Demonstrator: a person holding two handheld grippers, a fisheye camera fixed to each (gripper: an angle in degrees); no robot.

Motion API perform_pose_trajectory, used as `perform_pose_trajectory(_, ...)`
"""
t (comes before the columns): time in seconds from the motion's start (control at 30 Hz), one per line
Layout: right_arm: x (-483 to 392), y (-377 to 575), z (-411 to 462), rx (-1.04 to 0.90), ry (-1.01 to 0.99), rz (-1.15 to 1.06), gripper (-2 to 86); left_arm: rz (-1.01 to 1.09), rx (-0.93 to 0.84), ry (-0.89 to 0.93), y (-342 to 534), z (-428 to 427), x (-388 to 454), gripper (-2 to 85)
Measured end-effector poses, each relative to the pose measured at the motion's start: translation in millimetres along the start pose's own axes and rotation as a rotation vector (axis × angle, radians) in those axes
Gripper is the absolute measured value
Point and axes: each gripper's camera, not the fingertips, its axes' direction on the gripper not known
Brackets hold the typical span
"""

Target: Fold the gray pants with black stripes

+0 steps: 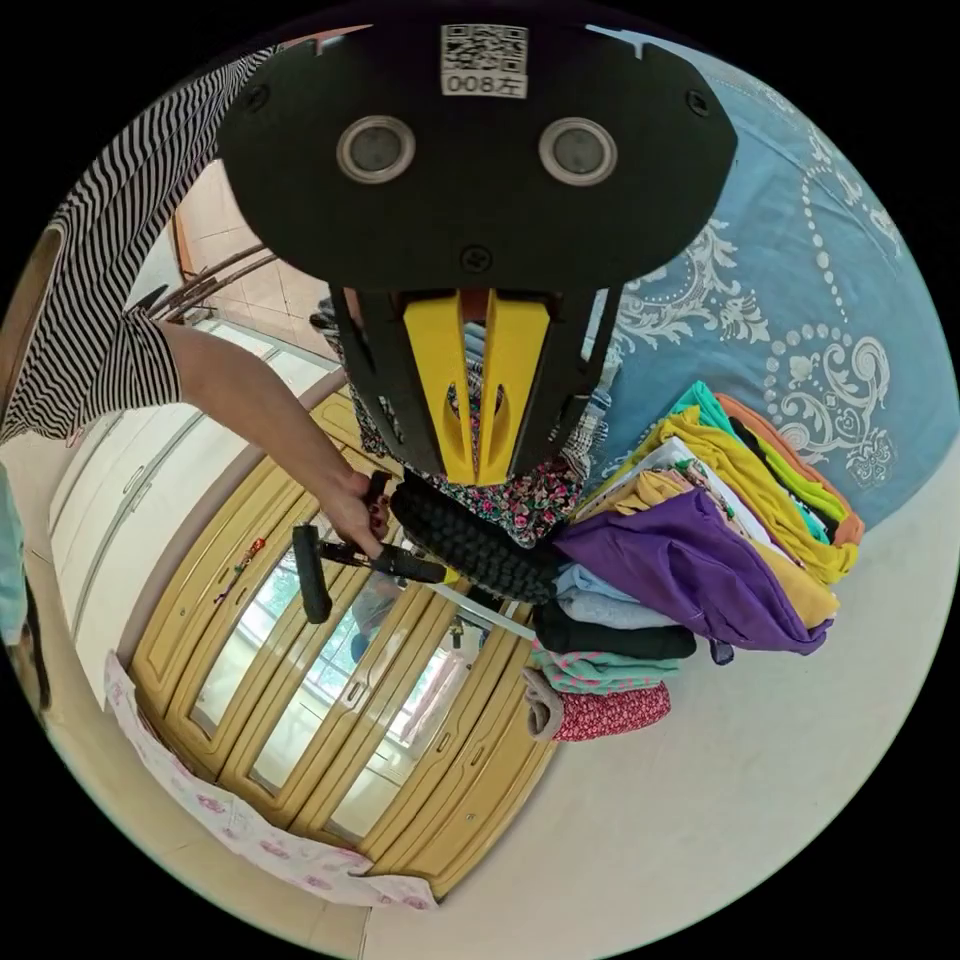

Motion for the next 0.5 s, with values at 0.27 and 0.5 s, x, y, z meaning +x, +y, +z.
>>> perform_pose_trajectory(0.27,-14,-38,68,-0.106,0.307,-0.125,11.7,-0.072,-0.061,-0.011,75,-47,-10,0.1)
perform_pose_trajectory(0.5,-22,-30,119,-0.255,0.421,-0.197,10.3,-0.19,-0.149,0.011,139,-71,-14,0.1)
